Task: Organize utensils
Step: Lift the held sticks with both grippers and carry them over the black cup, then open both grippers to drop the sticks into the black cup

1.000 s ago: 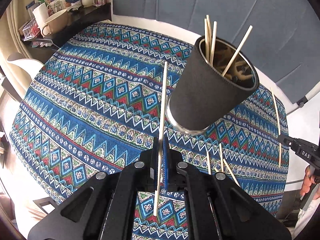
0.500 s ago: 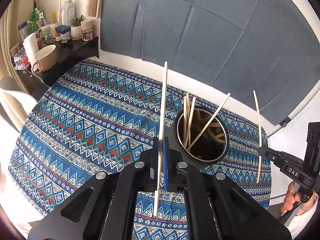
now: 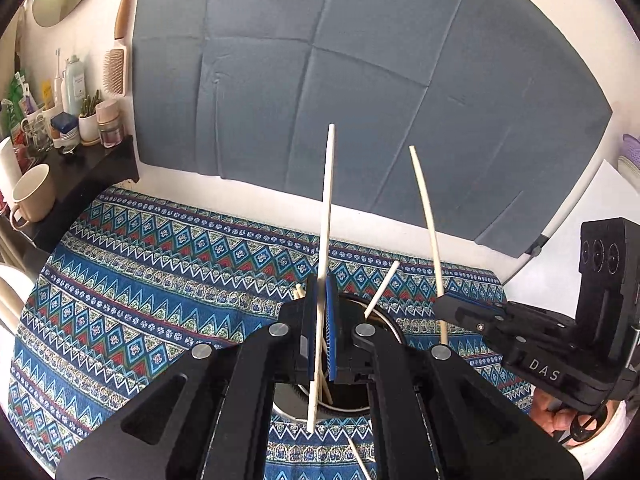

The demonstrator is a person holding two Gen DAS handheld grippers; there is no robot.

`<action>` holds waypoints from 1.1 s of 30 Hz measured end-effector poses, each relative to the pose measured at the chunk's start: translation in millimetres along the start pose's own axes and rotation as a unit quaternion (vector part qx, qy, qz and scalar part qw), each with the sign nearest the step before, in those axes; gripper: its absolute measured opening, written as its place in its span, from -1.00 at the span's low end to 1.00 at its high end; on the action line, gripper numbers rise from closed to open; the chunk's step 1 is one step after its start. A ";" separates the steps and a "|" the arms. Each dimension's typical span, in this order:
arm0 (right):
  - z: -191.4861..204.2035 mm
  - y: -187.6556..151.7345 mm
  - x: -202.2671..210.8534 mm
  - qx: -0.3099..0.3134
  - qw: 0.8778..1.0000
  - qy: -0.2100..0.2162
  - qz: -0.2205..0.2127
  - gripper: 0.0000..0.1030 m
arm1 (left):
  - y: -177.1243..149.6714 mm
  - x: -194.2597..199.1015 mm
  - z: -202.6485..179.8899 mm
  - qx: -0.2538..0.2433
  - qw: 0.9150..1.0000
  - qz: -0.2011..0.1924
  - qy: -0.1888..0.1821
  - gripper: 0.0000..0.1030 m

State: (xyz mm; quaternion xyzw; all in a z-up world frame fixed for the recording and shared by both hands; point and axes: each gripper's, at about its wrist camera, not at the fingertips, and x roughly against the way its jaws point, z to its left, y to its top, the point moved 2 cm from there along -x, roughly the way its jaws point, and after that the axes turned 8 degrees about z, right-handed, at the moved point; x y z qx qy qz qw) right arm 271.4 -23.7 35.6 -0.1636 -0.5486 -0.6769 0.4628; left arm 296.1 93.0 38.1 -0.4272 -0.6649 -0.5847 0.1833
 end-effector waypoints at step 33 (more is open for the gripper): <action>3.9 -23.1 -51.0 0.033 0.999 -0.037 0.012 -0.90 | -39.8 -54.5 -7.9 -0.057 0.998 0.014 -0.012 -0.91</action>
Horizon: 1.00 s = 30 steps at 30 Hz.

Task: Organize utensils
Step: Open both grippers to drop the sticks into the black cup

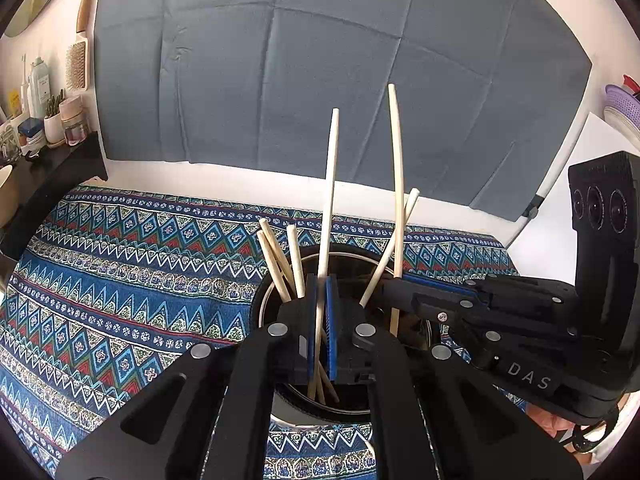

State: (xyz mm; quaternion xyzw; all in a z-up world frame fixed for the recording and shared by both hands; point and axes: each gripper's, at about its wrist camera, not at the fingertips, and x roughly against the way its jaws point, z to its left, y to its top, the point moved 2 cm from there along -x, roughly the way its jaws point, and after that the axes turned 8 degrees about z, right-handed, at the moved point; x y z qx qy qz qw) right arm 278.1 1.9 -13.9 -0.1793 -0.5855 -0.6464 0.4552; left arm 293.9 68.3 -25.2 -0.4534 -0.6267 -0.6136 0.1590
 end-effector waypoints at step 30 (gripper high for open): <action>-15.4 -30.6 46.5 -0.022 0.999 -0.041 0.012 0.29 | -34.7 38.2 -10.2 0.033 0.998 0.015 0.043 0.06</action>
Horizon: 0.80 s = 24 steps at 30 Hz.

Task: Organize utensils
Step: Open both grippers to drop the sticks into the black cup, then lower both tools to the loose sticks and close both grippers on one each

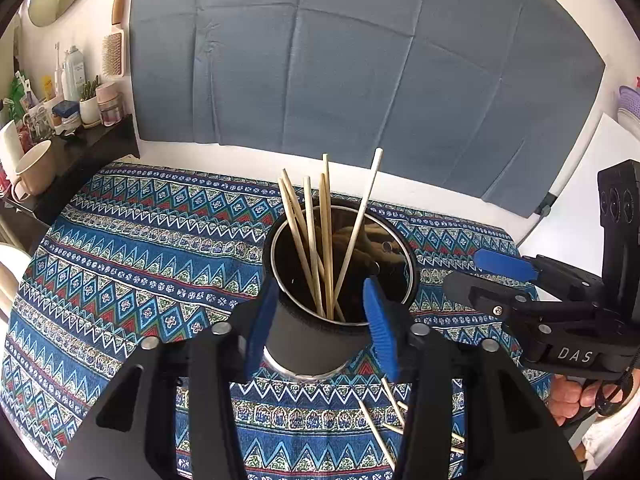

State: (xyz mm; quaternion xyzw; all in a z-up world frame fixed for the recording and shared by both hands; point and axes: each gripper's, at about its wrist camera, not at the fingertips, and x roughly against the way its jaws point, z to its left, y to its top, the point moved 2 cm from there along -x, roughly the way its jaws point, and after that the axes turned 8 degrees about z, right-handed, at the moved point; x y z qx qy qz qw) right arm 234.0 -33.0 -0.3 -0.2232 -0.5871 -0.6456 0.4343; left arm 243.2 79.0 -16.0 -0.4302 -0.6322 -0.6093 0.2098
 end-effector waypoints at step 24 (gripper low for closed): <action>-36.5 -73.7 -26.9 0.015 0.992 -0.037 0.120 0.65 | -72.8 -6.6 -0.1 0.073 0.994 0.073 0.030 0.58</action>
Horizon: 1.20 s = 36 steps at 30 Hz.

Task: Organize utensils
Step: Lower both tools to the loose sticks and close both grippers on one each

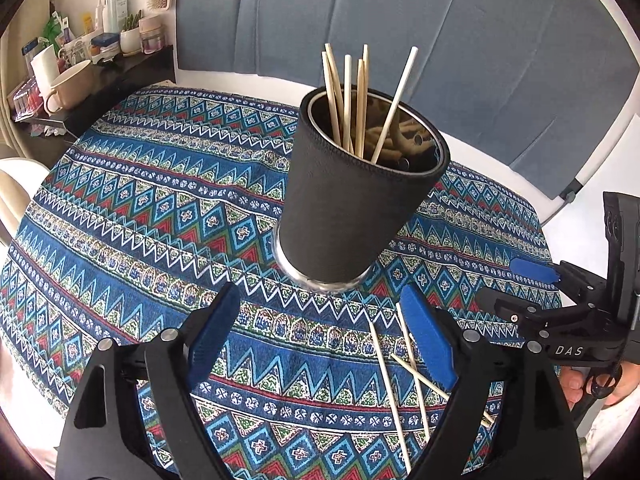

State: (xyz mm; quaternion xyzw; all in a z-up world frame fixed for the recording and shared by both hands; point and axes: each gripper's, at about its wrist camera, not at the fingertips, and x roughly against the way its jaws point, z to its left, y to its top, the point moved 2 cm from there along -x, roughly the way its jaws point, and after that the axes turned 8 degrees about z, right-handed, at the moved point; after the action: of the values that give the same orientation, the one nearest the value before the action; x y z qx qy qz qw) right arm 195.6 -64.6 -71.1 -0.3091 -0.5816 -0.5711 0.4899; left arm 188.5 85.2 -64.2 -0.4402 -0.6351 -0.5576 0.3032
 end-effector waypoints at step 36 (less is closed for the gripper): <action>-13.1 -75.4 -70.8 0.098 0.983 -0.028 0.150 0.69 | -93.0 -99.6 -57.3 -0.016 0.979 0.182 0.086 0.74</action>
State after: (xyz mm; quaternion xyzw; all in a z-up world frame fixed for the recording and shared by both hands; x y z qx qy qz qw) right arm 152.4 -74.9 -165.4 -0.3589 -0.5952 -0.4226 0.5817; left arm 141.8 8.1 -181.3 -0.5036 -0.5071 -0.5387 0.4461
